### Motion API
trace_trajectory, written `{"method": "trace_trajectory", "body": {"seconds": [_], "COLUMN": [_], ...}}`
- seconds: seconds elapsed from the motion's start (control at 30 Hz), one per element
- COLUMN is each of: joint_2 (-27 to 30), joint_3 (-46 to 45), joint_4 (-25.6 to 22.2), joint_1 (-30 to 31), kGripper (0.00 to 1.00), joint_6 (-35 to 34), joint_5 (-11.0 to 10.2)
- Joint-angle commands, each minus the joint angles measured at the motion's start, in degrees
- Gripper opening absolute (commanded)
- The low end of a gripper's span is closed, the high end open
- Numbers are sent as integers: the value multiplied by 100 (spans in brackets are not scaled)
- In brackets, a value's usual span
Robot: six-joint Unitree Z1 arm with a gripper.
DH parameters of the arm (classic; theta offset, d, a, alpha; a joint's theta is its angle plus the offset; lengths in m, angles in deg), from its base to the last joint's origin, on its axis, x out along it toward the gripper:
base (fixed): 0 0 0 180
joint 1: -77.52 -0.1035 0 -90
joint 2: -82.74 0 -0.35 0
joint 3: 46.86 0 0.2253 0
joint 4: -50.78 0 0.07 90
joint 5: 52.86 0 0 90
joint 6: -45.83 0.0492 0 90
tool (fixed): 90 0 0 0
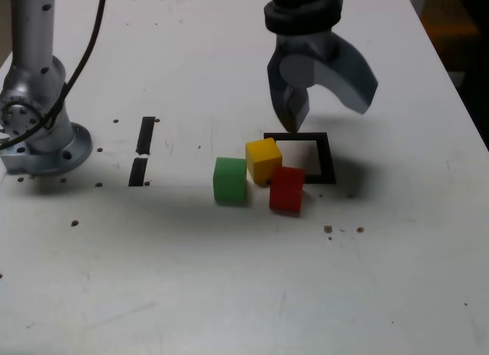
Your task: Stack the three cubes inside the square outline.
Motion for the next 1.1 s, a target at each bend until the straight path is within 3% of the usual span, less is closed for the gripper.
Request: {"method": "trace_trajectory", "body": {"seconds": [0.0, 0.53, 0.87, 1.07], "joint_2": [-30, -307, -198, 56], "joint_3": [-63, -223, -723, -1242], "joint_4": [22, 429, 459, 299], "joint_1": [34, 483, 332, 83], "kGripper": [93, 93, 93, 93], "joint_6": [5, 5, 5, 5], "joint_5": [48, 551, 506, 284]}}
